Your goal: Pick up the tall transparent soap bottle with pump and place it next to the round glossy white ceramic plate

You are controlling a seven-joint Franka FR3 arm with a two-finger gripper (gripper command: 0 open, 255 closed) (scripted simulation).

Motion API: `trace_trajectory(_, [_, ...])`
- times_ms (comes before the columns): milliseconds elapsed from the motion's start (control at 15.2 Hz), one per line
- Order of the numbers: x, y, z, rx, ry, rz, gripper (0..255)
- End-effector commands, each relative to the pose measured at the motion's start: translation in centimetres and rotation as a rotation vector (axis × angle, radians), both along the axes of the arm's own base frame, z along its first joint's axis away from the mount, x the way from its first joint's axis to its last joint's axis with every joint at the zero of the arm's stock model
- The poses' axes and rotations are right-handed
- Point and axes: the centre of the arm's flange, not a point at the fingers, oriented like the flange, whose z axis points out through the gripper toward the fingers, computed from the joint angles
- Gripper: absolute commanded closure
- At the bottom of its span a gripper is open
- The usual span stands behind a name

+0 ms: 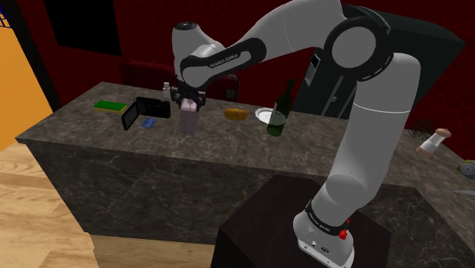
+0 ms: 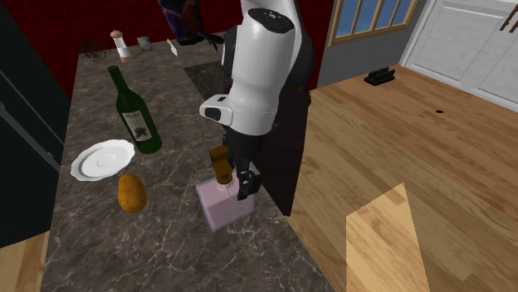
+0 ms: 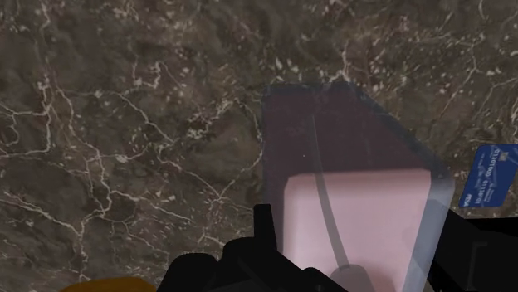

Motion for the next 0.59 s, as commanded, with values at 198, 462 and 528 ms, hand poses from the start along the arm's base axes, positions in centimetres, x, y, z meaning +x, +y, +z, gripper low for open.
trace_trajectory(198, [-0.1,0.0,2.8,0.000,0.000,0.000,255])
trace_trajectory(462, [-0.1,0.0,4.9,0.000,0.000,0.000,255])
trace_trajectory(528, [-0.1,0.0,5.4,0.000,0.000,0.000,255])
